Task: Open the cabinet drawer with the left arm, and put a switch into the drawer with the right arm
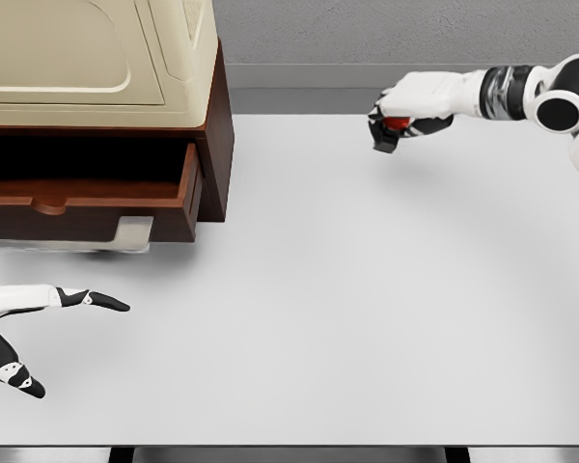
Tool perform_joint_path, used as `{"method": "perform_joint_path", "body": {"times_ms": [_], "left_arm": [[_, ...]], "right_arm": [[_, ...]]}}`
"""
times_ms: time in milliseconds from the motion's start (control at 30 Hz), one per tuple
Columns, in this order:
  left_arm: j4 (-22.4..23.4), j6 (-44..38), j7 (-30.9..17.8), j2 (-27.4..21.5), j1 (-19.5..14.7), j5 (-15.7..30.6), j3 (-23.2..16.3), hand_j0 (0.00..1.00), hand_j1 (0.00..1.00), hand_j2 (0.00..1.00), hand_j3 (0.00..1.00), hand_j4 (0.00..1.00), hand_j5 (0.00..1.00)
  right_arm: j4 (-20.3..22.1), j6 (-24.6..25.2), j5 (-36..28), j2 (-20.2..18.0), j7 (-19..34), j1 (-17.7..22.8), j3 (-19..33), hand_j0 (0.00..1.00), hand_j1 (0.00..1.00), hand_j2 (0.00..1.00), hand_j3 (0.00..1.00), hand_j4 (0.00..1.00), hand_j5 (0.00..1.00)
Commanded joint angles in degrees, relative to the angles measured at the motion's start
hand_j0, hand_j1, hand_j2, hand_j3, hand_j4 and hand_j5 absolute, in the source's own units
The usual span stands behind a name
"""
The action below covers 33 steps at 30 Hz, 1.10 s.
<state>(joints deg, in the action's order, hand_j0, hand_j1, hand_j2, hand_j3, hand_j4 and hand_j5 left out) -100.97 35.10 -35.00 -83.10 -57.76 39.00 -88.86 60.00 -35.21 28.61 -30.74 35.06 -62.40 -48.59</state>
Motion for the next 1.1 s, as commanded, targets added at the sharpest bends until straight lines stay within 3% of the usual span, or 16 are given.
{"method": "perform_joint_path", "body": {"times_ms": [0, 100, 200, 367, 633, 1067], "left_arm": [[-0.01, -0.1, 0.0, 0.04, 0.02, 0.46, 0.09, 1.0, 1.0, 1.0, 1.0, 1.0, 1.0], [-0.01, -0.1, 0.0, 0.04, 0.02, 0.46, 0.09, 1.0, 1.0, 1.0, 1.0, 1.0, 1.0], [-0.01, -0.1, 0.0, 0.04, 0.02, 0.46, 0.09, 1.0, 1.0, 1.0, 1.0, 1.0, 1.0], [-0.01, -0.1, 0.0, 0.13, 0.02, 0.46, 0.09, 1.0, 1.0, 1.0, 1.0, 1.0, 1.0], [-0.01, -0.1, 0.0, 0.13, 0.1, 0.46, 0.09, 1.0, 1.0, 1.0, 1.0, 1.0, 1.0], [-0.01, -0.1, 0.0, 0.48, 0.19, 0.2, 0.0, 1.0, 1.0, 1.0, 1.0, 1.0, 1.0]], "right_arm": [[7.14, 0.21, -0.66, -0.98, -0.06, 0.0, -0.28, 0.45, 0.45, 0.45, 0.45, 0.45, 0.45], [15.14, 0.21, -2.33, -2.92, -0.06, 0.27, -2.56, 0.46, 0.46, 0.46, 0.46, 0.46, 0.46], [16.2, 0.21, -2.42, -2.92, -0.06, -0.26, -4.14, 0.46, 0.46, 0.46, 0.46, 0.46, 0.46], [22.08, 0.21, -2.86, -1.78, -0.06, -0.52, -5.81, 0.47, 0.47, 0.47, 0.47, 0.47, 0.47], [24.28, 0.21, -6.81, 2.97, -0.06, -5.18, -10.38, 0.47, 0.47, 0.47, 0.47, 0.47, 0.47], [24.2, 0.21, -8.22, 11.05, -0.06, -10.98, -11.17, 0.49, 0.49, 0.49, 0.49, 0.49, 0.49]]}}
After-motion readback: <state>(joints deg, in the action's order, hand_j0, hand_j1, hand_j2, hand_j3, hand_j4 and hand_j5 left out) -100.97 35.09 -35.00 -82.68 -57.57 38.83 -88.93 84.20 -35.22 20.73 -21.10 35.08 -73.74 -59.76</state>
